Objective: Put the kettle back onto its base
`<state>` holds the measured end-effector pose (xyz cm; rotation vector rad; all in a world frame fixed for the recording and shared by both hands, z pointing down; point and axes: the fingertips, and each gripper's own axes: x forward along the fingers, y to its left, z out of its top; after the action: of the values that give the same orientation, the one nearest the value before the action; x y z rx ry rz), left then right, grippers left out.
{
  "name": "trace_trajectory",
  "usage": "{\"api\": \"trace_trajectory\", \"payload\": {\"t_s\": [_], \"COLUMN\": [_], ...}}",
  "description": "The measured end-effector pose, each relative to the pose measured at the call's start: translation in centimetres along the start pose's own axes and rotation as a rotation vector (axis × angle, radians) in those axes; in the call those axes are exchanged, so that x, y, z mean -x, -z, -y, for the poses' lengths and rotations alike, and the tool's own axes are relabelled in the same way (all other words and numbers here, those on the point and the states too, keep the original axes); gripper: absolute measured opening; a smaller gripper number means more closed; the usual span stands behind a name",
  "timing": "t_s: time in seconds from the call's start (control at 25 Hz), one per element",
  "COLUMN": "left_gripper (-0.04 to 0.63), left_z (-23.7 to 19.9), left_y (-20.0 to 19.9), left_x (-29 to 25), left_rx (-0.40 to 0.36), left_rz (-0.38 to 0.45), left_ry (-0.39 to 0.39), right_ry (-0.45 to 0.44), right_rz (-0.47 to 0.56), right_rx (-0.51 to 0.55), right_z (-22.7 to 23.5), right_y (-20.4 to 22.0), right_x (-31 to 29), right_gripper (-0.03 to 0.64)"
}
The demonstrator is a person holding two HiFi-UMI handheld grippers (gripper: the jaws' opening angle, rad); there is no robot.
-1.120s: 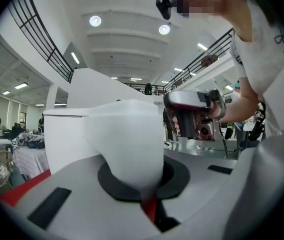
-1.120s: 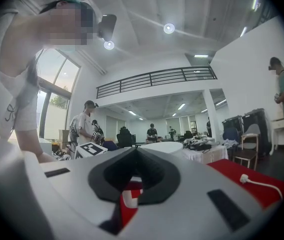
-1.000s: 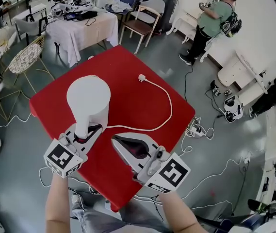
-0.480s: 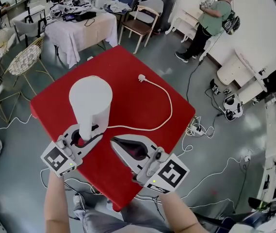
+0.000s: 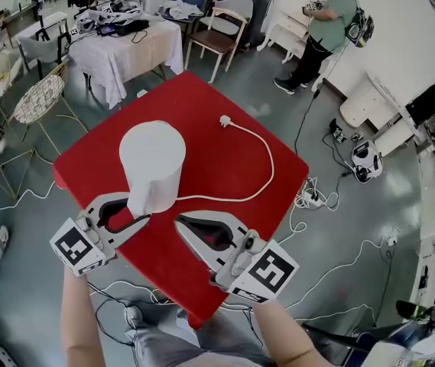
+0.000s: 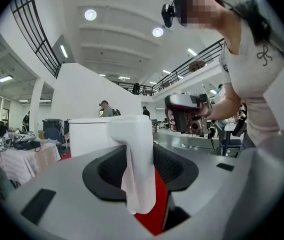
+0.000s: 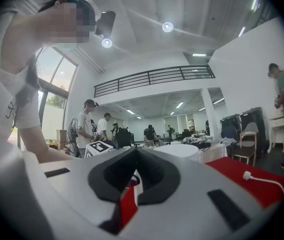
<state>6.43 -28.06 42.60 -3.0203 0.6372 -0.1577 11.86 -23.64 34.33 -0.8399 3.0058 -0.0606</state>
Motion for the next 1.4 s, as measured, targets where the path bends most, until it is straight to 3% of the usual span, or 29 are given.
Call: {"api": "trace_trajectory", "payload": {"t_s": [0.24, 0.28, 0.36, 0.48, 0.76, 0.92, 1.16, 1.4], "left_gripper": [0.154, 0.134, 0.031, 0.011, 0.009, 0.009, 0.009, 0.009], "left_z": [-1.3, -1.2, -0.6, 0.7, 3.8, 5.6, 6.7, 7.7], "left_y": [-2.0, -2.7, -4.1, -6.1, -10.6, -12.4, -13.4, -13.7], "left_x": [5.2, 5.9, 6.8, 7.8, 11.6, 14.0, 17.3, 19.9], "left_rx": [0.020, 0.012, -0.009, -0.010, 0.056, 0.049, 0.086, 0.068], "left_rz": [0.073, 0.080, 0.089, 0.098, 0.116, 0.125, 0.134, 0.124], "left_ry": [-0.083, -0.092, -0.093, -0.065, -0.086, -0.067, -0.052, -0.055], "right_ry": [0.033, 0.038, 0.048, 0.062, 0.095, 0.125, 0.184, 0.217], "right_rz": [0.007, 0.011, 0.017, 0.022, 0.022, 0.034, 0.041, 0.061], "right_rx": [-0.001, -0.002, -0.001, 0.003, 0.035, 0.055, 0.075, 0.064], "right_z": [-2.2, -2.6, -3.5, -5.1, -10.1, -13.0, -16.9, -19.4], "right_y": [-0.7, -0.9, -1.2, -1.7, -2.9, -3.7, -4.0, -4.3], "right_x": [-1.4, -1.7, -2.5, -3.8, -5.9, -6.8, -7.7, -8.3], "right_gripper": [0.008, 0.008, 0.008, 0.008, 0.008, 0.008, 0.008, 0.008]}}
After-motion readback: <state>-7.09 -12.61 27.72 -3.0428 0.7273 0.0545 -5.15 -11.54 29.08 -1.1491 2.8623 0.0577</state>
